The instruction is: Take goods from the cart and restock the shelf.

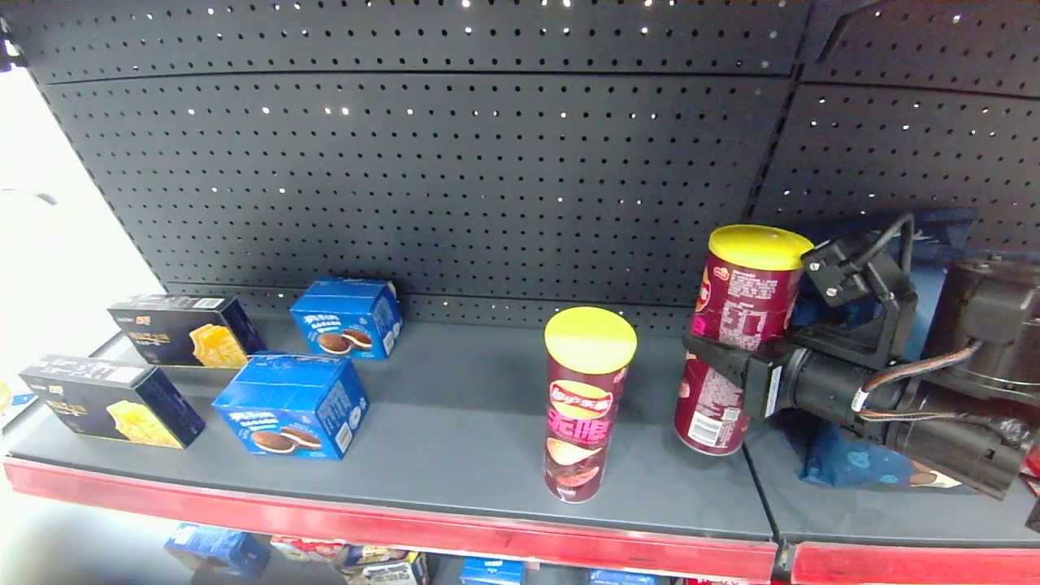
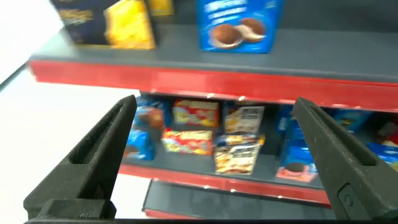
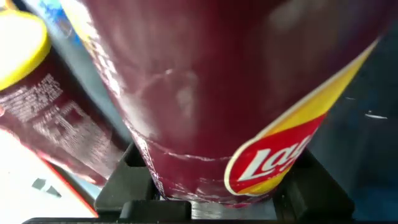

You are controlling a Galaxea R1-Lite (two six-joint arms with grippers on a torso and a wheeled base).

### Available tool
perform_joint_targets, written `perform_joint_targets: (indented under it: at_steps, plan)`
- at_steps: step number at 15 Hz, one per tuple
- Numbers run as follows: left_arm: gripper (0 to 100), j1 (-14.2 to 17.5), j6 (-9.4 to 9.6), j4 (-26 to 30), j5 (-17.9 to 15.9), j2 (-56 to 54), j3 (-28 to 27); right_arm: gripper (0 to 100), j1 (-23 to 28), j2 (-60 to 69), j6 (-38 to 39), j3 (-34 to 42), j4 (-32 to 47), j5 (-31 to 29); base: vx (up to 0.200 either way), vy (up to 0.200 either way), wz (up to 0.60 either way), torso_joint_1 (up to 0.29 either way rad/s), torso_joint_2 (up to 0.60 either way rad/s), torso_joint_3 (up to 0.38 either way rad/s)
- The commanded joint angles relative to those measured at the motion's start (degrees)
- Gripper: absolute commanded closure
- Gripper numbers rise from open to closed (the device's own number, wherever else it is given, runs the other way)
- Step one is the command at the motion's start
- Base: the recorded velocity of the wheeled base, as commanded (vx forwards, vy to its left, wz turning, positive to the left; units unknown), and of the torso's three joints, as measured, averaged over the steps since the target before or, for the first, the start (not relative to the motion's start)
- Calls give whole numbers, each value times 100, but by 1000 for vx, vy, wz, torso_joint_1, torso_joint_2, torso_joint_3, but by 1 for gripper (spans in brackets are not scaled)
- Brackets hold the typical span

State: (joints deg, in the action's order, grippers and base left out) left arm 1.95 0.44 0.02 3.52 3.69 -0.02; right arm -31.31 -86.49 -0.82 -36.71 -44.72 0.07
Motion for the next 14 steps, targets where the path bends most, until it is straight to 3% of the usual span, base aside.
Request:
perform_joint_targets:
  at_steps: [1, 7, 12, 14]
  plan:
    - [0, 7, 0, -2, -1, 17, 2, 100, 98, -34, 20, 14, -64, 54, 0, 0, 0, 0, 0, 0]
    - [0, 7, 0, -2, -1, 17, 2, 100, 133, -966, -59, -126, -1268, 204, 0, 0, 0, 0, 0, 0]
    - [0, 7, 0, -2, -1, 17, 2, 100, 81, -1704, -85, -829, -1338, 107, 0, 0, 0, 0, 0, 0]
    - [0, 7, 0, -2, -1, 17, 2, 100, 46, -1986, -244, -1339, -1250, -227, 0, 0, 0, 0, 0, 0]
